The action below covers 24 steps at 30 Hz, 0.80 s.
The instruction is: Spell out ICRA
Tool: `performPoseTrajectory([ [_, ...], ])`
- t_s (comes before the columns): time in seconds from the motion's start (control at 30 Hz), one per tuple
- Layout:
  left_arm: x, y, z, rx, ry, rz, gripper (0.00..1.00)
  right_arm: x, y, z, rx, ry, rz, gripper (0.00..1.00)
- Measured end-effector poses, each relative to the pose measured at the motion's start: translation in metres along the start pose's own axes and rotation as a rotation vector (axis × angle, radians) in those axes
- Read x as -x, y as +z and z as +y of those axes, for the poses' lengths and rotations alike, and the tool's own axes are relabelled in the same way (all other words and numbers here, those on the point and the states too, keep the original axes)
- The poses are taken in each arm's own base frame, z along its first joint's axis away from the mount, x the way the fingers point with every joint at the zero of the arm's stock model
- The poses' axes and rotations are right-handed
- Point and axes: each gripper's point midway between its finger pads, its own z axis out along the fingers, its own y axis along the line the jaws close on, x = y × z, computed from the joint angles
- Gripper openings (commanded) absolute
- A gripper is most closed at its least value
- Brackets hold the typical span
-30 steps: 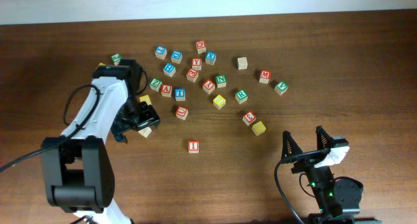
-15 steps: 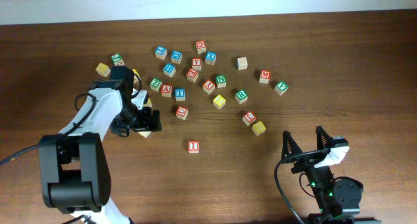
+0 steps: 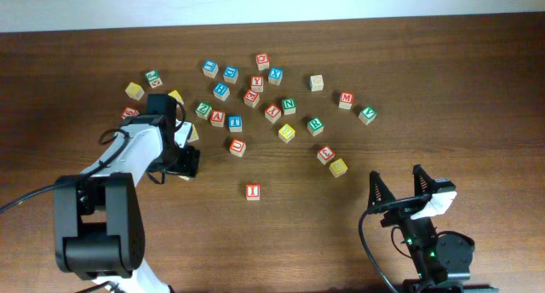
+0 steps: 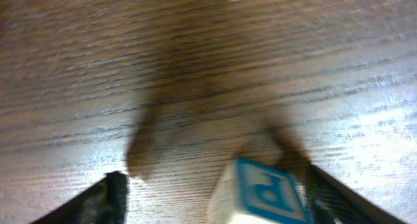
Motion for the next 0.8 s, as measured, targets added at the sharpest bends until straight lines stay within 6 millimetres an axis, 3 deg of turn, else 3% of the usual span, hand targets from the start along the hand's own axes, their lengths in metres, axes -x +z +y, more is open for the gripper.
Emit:
performPoseTrajectory([
  [0.1, -0.004, 0.000, -0.008, -0.045, 0.093, 0.011, 0.74, 0.000, 0.000, 0.000, 0.000, -0.001, 0.000, 0.98],
  [0.23, -0.010, -0.001, -0.019, -0.108, 0.165, 0.026, 0.64, 0.000, 0.000, 0.000, 0.000, 0.000, 0.000, 0.98],
  [0.4, -0.023, -0.002, -0.022, -0.128, 0.178, 0.077, 0.61, 0.000, 0.000, 0.000, 0.000, 0.000, 0.000, 0.98],
  [0.5, -0.024, -0.002, -0.022, -0.129, 0.179, 0.081, 0.50, 0.000, 0.000, 0.000, 0.000, 0.000, 0.000, 0.98],
  [0.8, -0.023, -0.002, -0.022, -0.128, 0.185, 0.077, 0.38, 0.000, 0.000, 0.000, 0.000, -0.001, 0.000, 0.98],
])
